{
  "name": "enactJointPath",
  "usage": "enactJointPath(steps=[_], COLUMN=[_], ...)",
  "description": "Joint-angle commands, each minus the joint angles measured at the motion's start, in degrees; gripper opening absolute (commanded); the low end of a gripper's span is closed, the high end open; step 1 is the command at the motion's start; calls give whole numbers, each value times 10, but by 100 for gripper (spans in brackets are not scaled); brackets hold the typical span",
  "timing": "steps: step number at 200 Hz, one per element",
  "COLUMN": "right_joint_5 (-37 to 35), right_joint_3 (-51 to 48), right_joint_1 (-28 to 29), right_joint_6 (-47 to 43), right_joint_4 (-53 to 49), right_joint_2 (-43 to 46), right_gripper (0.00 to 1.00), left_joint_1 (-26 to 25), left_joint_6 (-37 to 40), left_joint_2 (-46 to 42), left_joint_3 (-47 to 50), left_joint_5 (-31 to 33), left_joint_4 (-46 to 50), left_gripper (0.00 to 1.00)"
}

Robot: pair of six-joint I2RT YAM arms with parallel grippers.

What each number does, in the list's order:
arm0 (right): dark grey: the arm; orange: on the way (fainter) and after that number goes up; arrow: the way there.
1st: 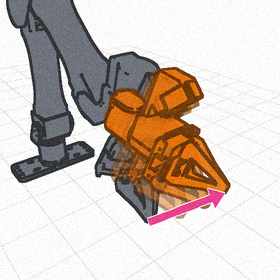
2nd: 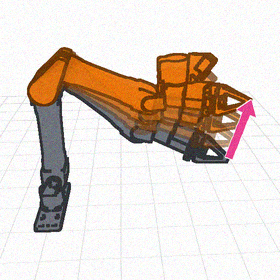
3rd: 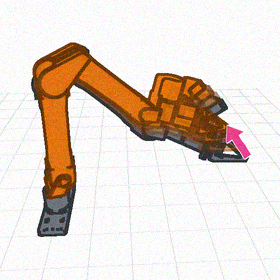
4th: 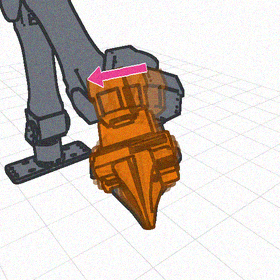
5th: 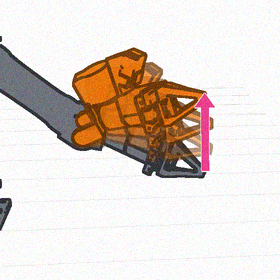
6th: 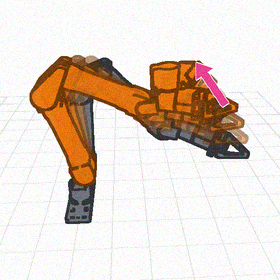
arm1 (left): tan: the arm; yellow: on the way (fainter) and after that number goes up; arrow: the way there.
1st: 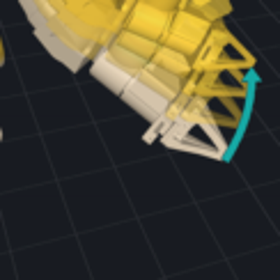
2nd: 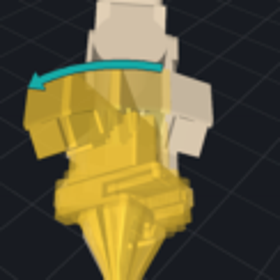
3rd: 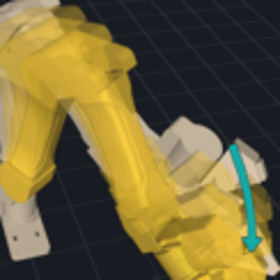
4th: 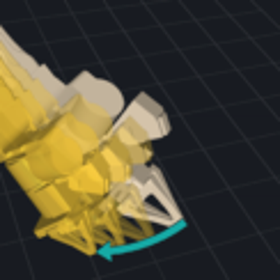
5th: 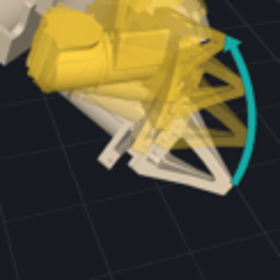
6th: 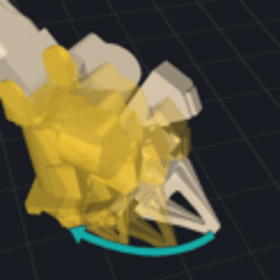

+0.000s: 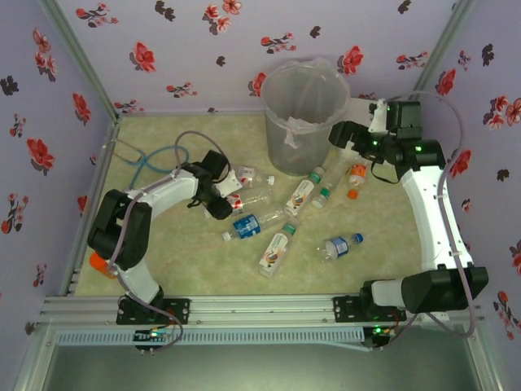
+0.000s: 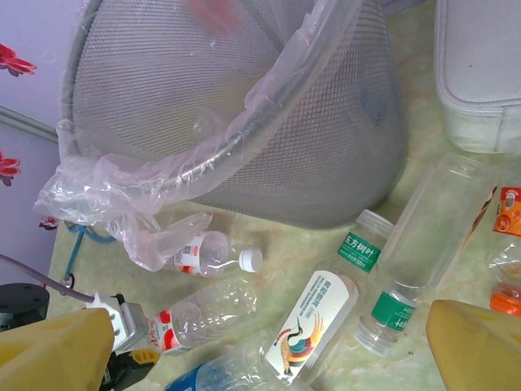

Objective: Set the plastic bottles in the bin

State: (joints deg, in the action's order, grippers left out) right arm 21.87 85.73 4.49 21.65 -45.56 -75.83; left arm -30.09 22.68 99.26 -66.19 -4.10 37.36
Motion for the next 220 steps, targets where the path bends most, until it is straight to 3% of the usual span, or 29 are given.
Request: enactJointPath(steps=[1,29,55,80,110,143,172,220], right_joint_5=[5,-12,17,8,-17,-23,-14,-1], right_joint_3=[-9,-19,-47,-64,-66,-34,-10,35], right_joint_1=[-4,-4,4,60,158,242,275,305], right_joint_6=[9,20,62,85,89,71,72,71], right_joint_4=[16,31,84,133,199,227,233,235], right_joint_2=[14,44,76,90,62,1,-50,-124], right_gripper=[99,98,95,84,80,90,99,99], left_joint_1=[2,9,28,31,30,27,19,2], left_joint_6=[2,-10,-55,-123,-220,-294,-289,-265], left_joint_2=[-15,-73,-153,-243,-330,-380,-387,-381], left_joint_3=[-4,16,43,88,155,215,224,223], left_joint_5=[-8,-20,-52,-78,-122,-143,-147,-155], left_joint_4=[31,19,-5,-78,-212,-328,-328,-328], left_gripper=[41,41,41,38,21,16,16,17])
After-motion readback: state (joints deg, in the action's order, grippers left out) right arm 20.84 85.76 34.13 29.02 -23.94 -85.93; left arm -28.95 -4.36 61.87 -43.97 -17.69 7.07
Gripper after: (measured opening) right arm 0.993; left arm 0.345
